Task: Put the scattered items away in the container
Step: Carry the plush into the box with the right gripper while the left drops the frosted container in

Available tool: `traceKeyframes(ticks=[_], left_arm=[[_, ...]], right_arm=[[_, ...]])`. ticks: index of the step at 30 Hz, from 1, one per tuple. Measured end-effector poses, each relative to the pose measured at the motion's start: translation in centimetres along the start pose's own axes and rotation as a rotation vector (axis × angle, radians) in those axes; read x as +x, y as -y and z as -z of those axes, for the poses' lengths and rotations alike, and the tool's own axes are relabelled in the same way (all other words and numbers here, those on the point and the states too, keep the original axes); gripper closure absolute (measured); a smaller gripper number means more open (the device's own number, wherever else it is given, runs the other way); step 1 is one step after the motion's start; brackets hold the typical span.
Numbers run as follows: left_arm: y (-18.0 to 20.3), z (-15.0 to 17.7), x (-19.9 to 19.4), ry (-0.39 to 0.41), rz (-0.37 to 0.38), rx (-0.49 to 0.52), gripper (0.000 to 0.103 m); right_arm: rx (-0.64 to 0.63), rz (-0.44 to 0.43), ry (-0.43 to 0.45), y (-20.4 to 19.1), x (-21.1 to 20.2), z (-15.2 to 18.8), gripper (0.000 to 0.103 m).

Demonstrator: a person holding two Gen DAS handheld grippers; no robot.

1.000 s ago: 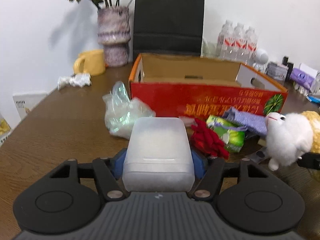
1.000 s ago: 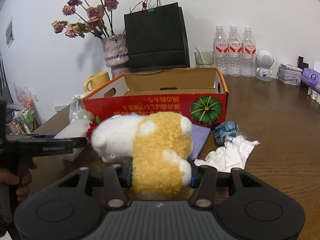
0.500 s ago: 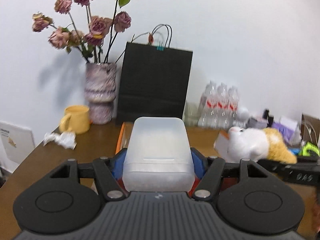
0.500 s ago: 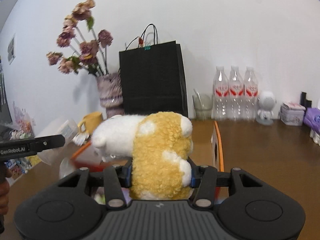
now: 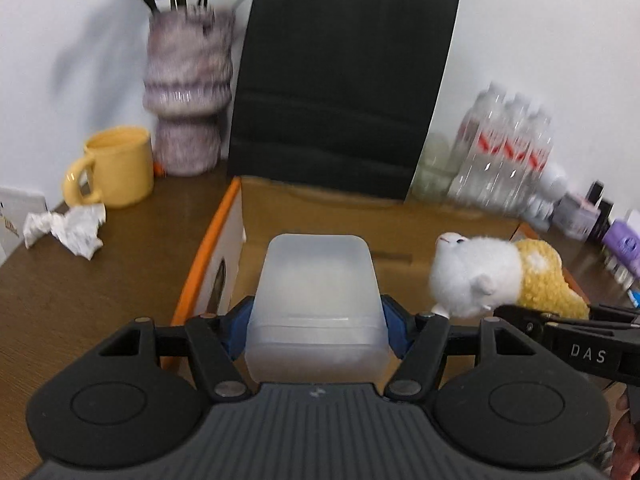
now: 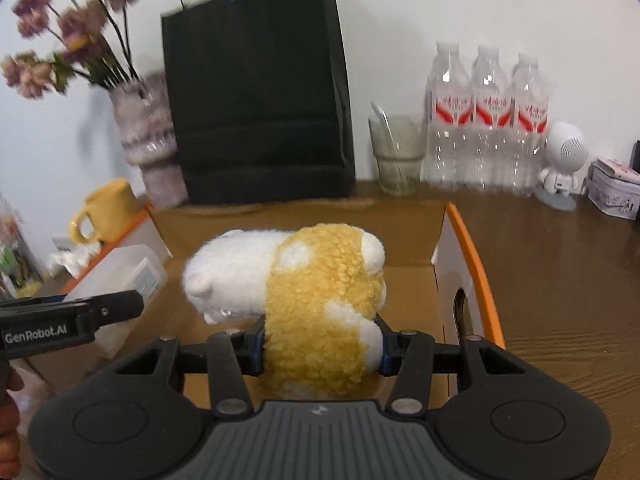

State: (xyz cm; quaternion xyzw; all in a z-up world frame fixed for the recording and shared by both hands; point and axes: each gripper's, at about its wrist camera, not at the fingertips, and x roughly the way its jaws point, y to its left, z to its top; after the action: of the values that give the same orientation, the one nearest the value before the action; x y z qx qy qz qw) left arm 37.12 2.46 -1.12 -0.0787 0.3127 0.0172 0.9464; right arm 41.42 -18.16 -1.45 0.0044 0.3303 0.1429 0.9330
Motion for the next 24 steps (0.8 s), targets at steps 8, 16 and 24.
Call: traceKeyframes(ticks=[8,16,24], left_arm=[[0.9,0.5,-0.1,0.006,-0.007,0.064,0.023],[1.9,0.2,-1.6,0.06,0.0,0.103,0.0],[1.3,-0.7,-3.8,0.08,-0.015,0.048,0.0]], right_arm=[[-0.014,0.022,-0.073,-0.2,1.4,0.8,0.052],[0.008,-0.026,-0.066,-0.2,-0.1,0.0,0.012],[0.0,0.002,-0.004,-0.3,-2.9,-1.0,0.0]])
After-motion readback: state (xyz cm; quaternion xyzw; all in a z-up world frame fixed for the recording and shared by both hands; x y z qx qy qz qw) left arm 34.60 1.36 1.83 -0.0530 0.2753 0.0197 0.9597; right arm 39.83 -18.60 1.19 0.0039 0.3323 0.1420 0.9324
